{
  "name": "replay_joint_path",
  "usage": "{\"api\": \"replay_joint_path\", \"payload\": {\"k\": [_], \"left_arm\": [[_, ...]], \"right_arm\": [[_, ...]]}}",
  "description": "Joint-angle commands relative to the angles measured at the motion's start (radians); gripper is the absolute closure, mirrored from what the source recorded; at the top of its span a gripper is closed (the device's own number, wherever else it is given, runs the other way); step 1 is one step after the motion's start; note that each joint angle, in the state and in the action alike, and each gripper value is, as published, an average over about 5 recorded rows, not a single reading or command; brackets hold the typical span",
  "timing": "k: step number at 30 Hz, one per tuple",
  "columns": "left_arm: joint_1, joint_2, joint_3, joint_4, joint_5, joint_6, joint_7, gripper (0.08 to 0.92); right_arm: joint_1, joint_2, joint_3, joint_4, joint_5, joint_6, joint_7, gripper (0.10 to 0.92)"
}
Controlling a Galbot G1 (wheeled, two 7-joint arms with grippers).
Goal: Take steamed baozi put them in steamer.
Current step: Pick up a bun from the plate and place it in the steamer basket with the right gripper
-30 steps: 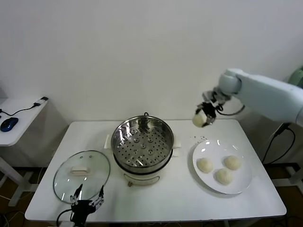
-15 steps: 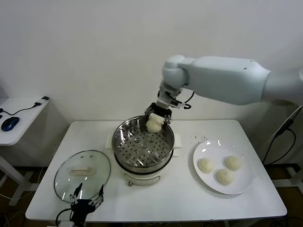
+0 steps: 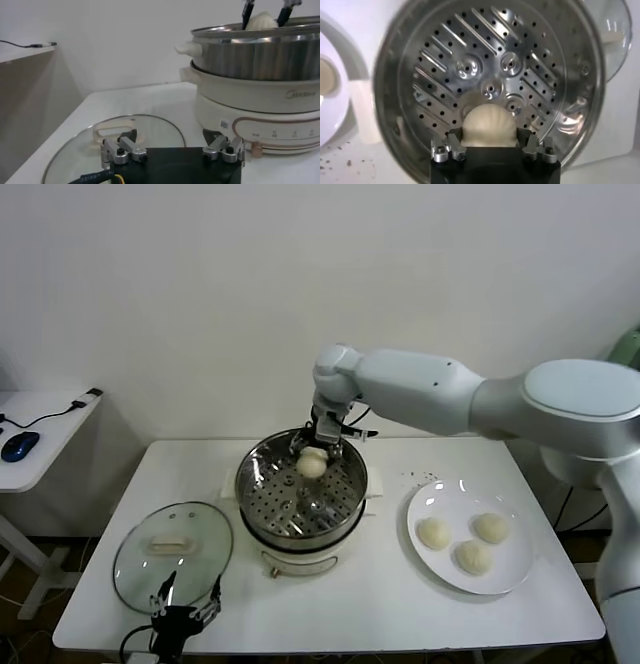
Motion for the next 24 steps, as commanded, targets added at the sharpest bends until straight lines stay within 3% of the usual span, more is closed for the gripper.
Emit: {"api": "replay_joint_path", "payload": {"k": [1, 8, 15, 18, 21, 24], "left_arm": [[-0.008, 0.002, -0.003, 0.008, -0.002, -0.004, -0.002, 0.177], [-0.014, 0.0, -0.002, 0.009, -0.004, -0.005, -0.002, 0.177], [-0.009, -0.003, 0.0, 0.005, -0.002, -0.006, -0.001, 0.177], [-0.006, -0.006, 0.001, 0.001, 0.0, -0.005, -0.001, 0.177], [-0.004, -0.01, 0.005, -0.003, 0.004, -0.004, 0.001, 0.177], [-0.002, -0.012, 0.007, -0.006, 0.007, -0.003, 0.001, 0.177]], "right_arm": [[-0.097, 0.099, 0.037, -0.21, -0.088, 0.049, 0.039, 0.321], [-0.083, 0.114, 0.019, -0.218, -0.005, 0.054, 0.037, 0.224], [0.07, 0.013, -0.036, -0.043, 0.212, 0.046, -0.046, 0.203], [0.197, -0.061, -0.078, 0.039, 0.353, 0.041, -0.111, 0.202], [0.328, -0.144, -0.179, 0.116, 0.59, -0.007, -0.17, 0.203], [0.458, -0.27, -0.323, 0.211, 0.814, -0.163, -0.206, 0.203]]}}
